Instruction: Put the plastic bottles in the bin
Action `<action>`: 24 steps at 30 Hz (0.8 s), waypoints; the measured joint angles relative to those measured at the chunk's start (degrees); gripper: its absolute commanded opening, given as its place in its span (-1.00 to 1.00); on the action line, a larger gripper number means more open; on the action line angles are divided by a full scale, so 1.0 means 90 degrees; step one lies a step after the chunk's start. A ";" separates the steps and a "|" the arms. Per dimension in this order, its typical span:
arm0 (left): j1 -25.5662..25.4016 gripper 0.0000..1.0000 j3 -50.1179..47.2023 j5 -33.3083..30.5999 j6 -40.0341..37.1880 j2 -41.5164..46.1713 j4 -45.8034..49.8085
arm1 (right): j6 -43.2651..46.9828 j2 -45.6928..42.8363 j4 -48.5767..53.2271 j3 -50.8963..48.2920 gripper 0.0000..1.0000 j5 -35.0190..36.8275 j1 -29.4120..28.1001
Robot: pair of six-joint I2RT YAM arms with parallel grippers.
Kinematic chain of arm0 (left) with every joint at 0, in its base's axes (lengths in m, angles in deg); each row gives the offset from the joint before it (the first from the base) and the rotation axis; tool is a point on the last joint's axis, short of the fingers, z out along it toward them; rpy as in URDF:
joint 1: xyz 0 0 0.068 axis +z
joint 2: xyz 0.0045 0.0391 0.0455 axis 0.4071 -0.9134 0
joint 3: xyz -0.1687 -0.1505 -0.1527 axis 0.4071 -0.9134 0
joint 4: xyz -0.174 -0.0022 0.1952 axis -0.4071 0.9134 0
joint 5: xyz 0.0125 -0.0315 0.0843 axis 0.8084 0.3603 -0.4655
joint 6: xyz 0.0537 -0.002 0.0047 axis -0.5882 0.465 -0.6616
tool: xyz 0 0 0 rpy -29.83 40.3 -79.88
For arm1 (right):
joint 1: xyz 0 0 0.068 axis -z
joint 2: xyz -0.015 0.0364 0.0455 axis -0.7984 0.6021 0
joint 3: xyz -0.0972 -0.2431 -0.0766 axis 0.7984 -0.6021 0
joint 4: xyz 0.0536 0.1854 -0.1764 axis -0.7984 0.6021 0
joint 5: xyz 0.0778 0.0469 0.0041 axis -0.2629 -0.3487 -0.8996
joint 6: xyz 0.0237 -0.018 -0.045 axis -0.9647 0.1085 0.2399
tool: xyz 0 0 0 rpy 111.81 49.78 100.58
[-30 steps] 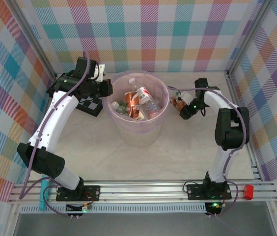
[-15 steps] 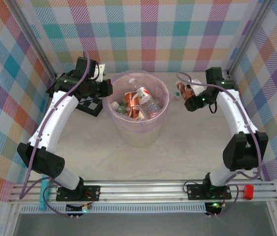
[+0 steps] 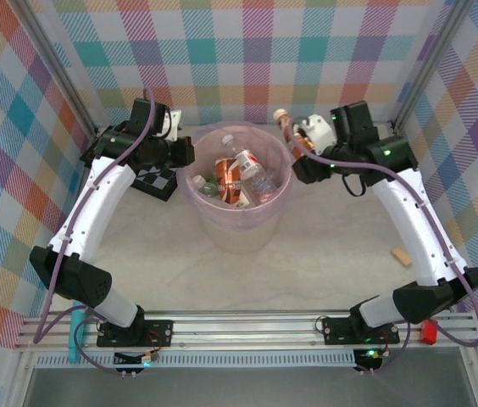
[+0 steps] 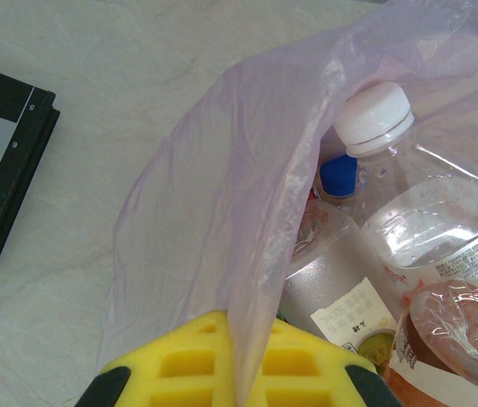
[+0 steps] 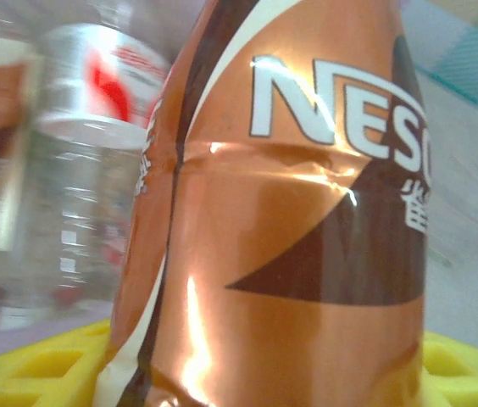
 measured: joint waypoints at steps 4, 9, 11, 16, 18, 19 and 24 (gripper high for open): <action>0.0000 -1.00 0.0000 0.0000 0.0002 0.0000 0.0000 | -0.0148 0.0325 0.0121 0.0508 0.21 0.0194 -0.0831; 0.0000 -1.00 0.0000 -0.0002 0.0002 0.0000 0.0002 | -0.0272 0.0945 0.0294 0.0699 0.26 0.0542 -0.1183; 0.0000 -1.00 0.0000 -0.0002 0.0000 0.0000 0.0002 | -0.0294 0.1112 0.0384 0.0673 0.32 0.0685 -0.1188; -0.0005 -1.00 0.0000 -0.0002 0.0000 0.0000 0.0007 | -0.0296 0.1127 0.0386 0.0668 0.69 0.0794 -0.1236; -0.0005 -1.00 0.0000 0.0000 0.0000 0.0000 0.0007 | -0.0274 0.1127 0.0423 0.0716 0.76 0.0792 -0.1248; -0.0005 -1.00 0.0000 0.0000 0.0000 0.0000 0.0007 | -0.0270 0.1127 0.0481 0.0777 0.76 0.0797 -0.1246; -0.0005 -1.00 0.0000 0.0005 0.0000 0.0000 0.0007 | -0.0204 0.1129 0.0634 0.1290 0.56 0.0865 -0.1246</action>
